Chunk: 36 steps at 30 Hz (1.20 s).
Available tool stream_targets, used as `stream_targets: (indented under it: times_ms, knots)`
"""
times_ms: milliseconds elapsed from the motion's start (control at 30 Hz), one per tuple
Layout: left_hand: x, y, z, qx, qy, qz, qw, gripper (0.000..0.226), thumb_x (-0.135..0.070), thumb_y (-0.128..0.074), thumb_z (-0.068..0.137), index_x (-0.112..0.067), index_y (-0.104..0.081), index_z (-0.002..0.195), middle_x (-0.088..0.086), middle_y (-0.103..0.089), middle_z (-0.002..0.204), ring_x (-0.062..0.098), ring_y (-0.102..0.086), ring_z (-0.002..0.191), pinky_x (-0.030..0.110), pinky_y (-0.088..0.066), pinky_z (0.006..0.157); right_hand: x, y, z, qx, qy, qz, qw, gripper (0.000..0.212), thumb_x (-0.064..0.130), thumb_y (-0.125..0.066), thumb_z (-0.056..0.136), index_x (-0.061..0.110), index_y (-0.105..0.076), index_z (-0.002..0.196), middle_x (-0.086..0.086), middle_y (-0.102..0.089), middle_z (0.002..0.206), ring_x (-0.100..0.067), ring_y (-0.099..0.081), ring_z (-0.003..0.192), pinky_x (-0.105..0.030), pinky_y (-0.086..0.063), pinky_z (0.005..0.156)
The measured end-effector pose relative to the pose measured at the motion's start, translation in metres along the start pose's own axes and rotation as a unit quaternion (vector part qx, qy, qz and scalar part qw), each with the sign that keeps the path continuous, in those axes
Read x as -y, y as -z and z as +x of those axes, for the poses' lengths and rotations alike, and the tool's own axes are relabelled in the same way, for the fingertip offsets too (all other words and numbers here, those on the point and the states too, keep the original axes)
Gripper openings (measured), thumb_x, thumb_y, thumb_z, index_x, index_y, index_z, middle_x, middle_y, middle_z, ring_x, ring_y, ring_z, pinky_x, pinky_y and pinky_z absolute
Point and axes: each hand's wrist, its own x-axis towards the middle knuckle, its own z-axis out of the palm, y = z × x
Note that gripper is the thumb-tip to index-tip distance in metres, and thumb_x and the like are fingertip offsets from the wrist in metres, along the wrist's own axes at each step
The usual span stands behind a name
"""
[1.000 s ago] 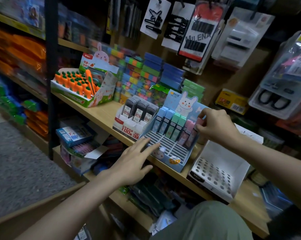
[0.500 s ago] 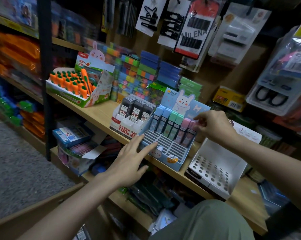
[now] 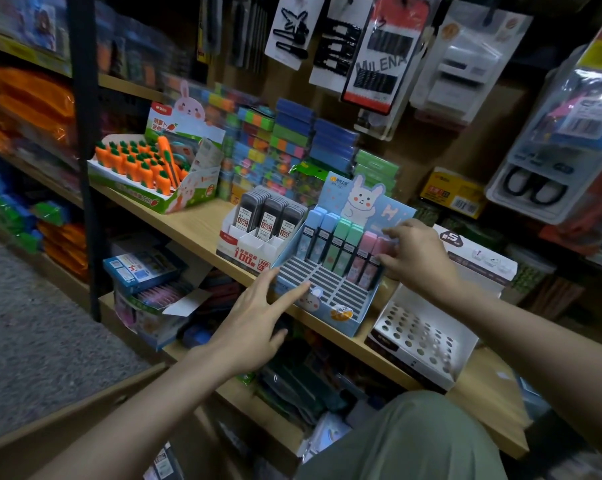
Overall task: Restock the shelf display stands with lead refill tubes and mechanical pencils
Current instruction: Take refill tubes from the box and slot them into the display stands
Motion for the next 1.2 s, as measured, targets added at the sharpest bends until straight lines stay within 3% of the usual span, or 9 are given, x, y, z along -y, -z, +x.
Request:
stream_targets:
  times_ms: [133,233,333,500,667,833,933,1033,1200]
  knots:
    - [0.001,0.006,-0.015,-0.014,-0.036,-0.027,0.999,0.077,-0.023,-0.057,0.095,-0.053,-0.010,0.147,-0.013,0.004,0.158,0.012,-0.002,0.148,0.035,-0.020,0.117,0.026,0.004,-0.024,-0.055,0.027,0.123,0.990,0.030,0.019,-0.070,0.087,0.012,-0.066,0.115,0.001,-0.057,0.106,-0.001,-0.058,0.078,-0.012,-0.052,0.080]
    - [0.008,0.007,-0.038,-0.017,-0.004,-0.096,0.995,0.051,-0.022,-0.057,0.094,-0.036,-0.041,0.141,-0.010,-0.038,0.143,0.006,-0.035,0.133,0.026,-0.033,0.110,0.068,-0.008,-0.051,-0.032,0.078,0.213,0.974,0.015,0.025,-0.072,0.085,0.019,-0.070,0.099,0.008,-0.062,0.093,0.002,-0.059,0.072,-0.005,-0.045,0.068]
    - [0.024,-0.001,-0.075,0.038,0.143,-0.188,0.971,0.020,-0.016,-0.063,0.091,-0.017,-0.065,0.112,0.001,-0.068,0.108,0.012,-0.064,0.097,0.031,-0.052,0.088,0.116,-0.034,-0.083,0.107,0.124,0.290,0.943,0.010,0.034,-0.073,0.084,0.026,-0.071,0.090,0.014,-0.068,0.082,0.001,-0.063,0.071,-0.012,-0.048,0.065]
    - [0.066,-0.035,-0.182,0.079,0.424,-0.282,0.857,0.017,-0.002,-0.059,0.092,-0.014,-0.064,0.081,0.004,-0.066,0.069,0.005,-0.059,0.055,0.016,-0.045,0.047,0.183,-0.116,-0.156,0.408,0.177,0.242,0.862,0.022,0.034,-0.070,0.084,0.021,-0.073,0.102,0.003,-0.074,0.096,-0.010,-0.067,0.091,-0.016,-0.042,0.072]
    - [0.089,-0.084,-0.279,0.017,0.606,-0.276,0.746,0.024,-0.002,-0.062,0.089,-0.017,-0.058,0.071,0.002,-0.056,0.067,0.018,-0.051,0.062,0.024,-0.043,0.055,0.217,-0.209,-0.238,0.547,0.105,0.216,0.802,0.049,0.022,-0.065,0.089,0.015,-0.053,0.136,-0.011,-0.058,0.132,-0.026,-0.054,0.123,-0.029,-0.044,0.099]
    - [0.080,-0.142,-0.314,-0.089,0.696,-0.314,0.640,0.009,-0.002,-0.063,0.088,-0.010,-0.062,0.085,0.011,-0.066,0.087,0.025,-0.061,0.081,0.035,-0.052,0.080,0.227,-0.273,-0.287,0.568,0.071,0.135,0.809,0.066,0.015,-0.059,0.092,0.015,-0.028,0.149,-0.013,-0.022,0.156,-0.032,-0.030,0.141,-0.039,-0.029,0.116]
    - [0.074,-0.169,-0.319,-0.089,0.713,-0.310,0.622,0.018,-0.003,-0.061,0.089,-0.015,-0.056,0.078,0.009,-0.063,0.084,0.026,-0.058,0.089,0.031,-0.046,0.086,0.221,-0.296,-0.307,0.589,0.052,0.069,0.804,0.061,0.011,-0.049,0.094,0.012,-0.022,0.149,-0.019,-0.019,0.155,-0.035,-0.033,0.138,-0.040,-0.035,0.111]
    - [0.075,-0.187,-0.319,-0.064,0.713,-0.310,0.626,0.009,-0.007,-0.060,0.091,-0.015,-0.062,0.095,0.012,-0.066,0.102,0.028,-0.060,0.098,0.031,-0.048,0.090,0.218,-0.311,-0.322,0.594,0.075,0.006,0.801,0.080,0.013,-0.057,0.091,0.014,-0.008,0.155,-0.023,-0.012,0.156,-0.037,-0.035,0.136,-0.041,-0.041,0.106]
    - [0.080,-0.203,-0.318,-0.056,0.699,-0.319,0.637,0.018,-0.004,-0.053,0.093,-0.008,-0.064,0.106,0.009,-0.063,0.097,0.018,-0.057,0.082,0.015,-0.044,0.061,0.218,-0.332,-0.326,0.540,0.103,0.068,0.832,0.060,0.017,-0.051,0.096,0.018,-0.022,0.148,-0.017,-0.034,0.143,-0.031,-0.041,0.128,-0.037,-0.042,0.101]
